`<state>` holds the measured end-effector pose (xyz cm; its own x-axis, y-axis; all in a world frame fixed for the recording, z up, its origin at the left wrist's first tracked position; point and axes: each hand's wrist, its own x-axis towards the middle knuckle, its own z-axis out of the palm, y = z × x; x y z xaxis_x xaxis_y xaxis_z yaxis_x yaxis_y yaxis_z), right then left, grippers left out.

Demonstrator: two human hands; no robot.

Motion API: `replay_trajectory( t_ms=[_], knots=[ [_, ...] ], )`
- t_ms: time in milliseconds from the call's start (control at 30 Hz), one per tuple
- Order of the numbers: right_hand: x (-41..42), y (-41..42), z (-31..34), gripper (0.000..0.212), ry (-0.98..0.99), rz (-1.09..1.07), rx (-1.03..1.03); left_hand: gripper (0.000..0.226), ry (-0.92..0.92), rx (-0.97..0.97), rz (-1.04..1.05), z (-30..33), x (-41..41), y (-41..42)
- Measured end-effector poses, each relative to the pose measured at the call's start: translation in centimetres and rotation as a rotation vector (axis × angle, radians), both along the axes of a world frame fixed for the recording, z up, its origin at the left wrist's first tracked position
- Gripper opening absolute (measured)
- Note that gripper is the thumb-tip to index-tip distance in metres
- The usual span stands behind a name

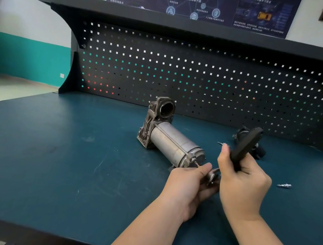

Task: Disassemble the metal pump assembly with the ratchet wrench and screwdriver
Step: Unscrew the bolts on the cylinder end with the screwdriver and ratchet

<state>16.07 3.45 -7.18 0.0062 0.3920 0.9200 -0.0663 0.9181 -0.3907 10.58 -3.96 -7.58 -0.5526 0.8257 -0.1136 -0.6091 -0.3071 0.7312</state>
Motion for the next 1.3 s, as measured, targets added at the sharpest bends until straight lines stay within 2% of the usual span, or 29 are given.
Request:
replay_trajectory(
  t_ms=[100, 267, 367, 433, 467, 600, 633, 667, 700, 800, 833, 867, 900, 933, 1067, 1100, 1133, 1167, 1233, 1300],
  knots=[
    [0.0, 0.0, 0.2, 0.043, -0.035, -0.058, 0.145, 0.01, 0.005, -0.004, -0.005, 0.1, 0.1, -0.1],
    [-0.4, 0.0, 1.0, 0.038, -0.206, -0.003, 0.649, 0.014, -0.006, -0.045, 0.008, 0.0, -0.2, -0.2],
    [-0.7, 0.2, 2.0, 0.037, -0.271, 0.027, 0.707, 0.02, -0.048, -0.024, -0.004, 0.2, -0.2, -0.2],
    [-0.8, 0.2, 2.1, 0.036, -0.231, 0.047, 0.561, 0.016, -0.081, -0.01, -0.017, 0.3, -0.2, -0.1],
    [-0.7, 0.2, 1.9, 0.035, -0.186, 0.061, 0.395, 0.01, -0.1, -0.003, -0.024, 0.3, -0.1, -0.2],
    [-0.9, 1.6, 1.0, 0.042, 0.046, 0.279, -0.586, 0.013, -0.162, 0.019, -0.026, 0.3, -0.3, 0.0],
    [-0.9, 2.0, 0.9, 0.042, 0.051, 0.309, -0.71, 0.012, -0.16, 0.011, -0.02, 0.2, -0.3, 0.1],
    [-0.8, 2.1, 0.8, 0.042, 0.034, 0.284, -0.705, 0.011, -0.151, 0.0, -0.013, 0.2, -0.2, 0.1],
    [-0.6, 2.0, 0.7, 0.042, 0.01, 0.213, -0.575, 0.012, -0.14, -0.009, -0.009, 0.1, -0.2, 0.2],
    [-0.4, 0.5, 0.4, 0.041, -0.031, 0.0, 0.117, 0.013, -0.103, -0.016, 0.007, 0.0, -0.3, 0.1],
    [-0.4, 0.1, 0.4, 0.04, -0.036, -0.009, 0.285, 0.012, -0.09, -0.017, 0.017, -0.1, -0.3, 0.0],
    [-0.6, 0.0, 0.5, 0.041, -0.045, 0.007, 0.358, 0.012, -0.082, -0.017, 0.027, -0.1, -0.3, -0.1],
    [-0.8, 0.1, 0.6, 0.04, -0.056, 0.022, 0.326, 0.013, -0.079, -0.016, 0.037, -0.1, -0.4, -0.1],
    [-0.8, 0.2, 0.7, 0.038, -0.059, 0.042, 0.196, 0.015, -0.082, -0.014, 0.046, 0.0, -0.3, -0.1],
    [-1.2, 1.5, 1.1, 0.038, 0.065, 0.31, -0.771, 0.023, -0.095, -0.018, 0.058, 0.0, -0.2, 0.1],
    [-1.3, 1.9, 1.1, 0.038, 0.098, 0.375, -0.929, 0.023, -0.092, -0.024, 0.056, -0.1, -0.2, 0.2],
    [-1.2, 2.0, 1.2, 0.038, 0.1, 0.389, -0.96, 0.022, -0.089, -0.032, 0.053, -0.1, -0.2, 0.1],
    [-1.1, 2.0, 1.1, 0.039, 0.074, 0.331, -0.853, 0.022, -0.084, -0.047, 0.048, -0.2, -0.2, 0.2],
    [-0.7, 1.1, 0.7, 0.038, 0.008, 0.169, -0.398, 0.026, -0.07, -0.094, 0.026, -0.4, -0.3, 0.1],
    [-0.3, 0.2, 0.8, 0.036, -0.017, 0.098, 0.0, 0.026, -0.057, -0.126, 0.004, -0.4, -0.4, 0.1]
  ],
)
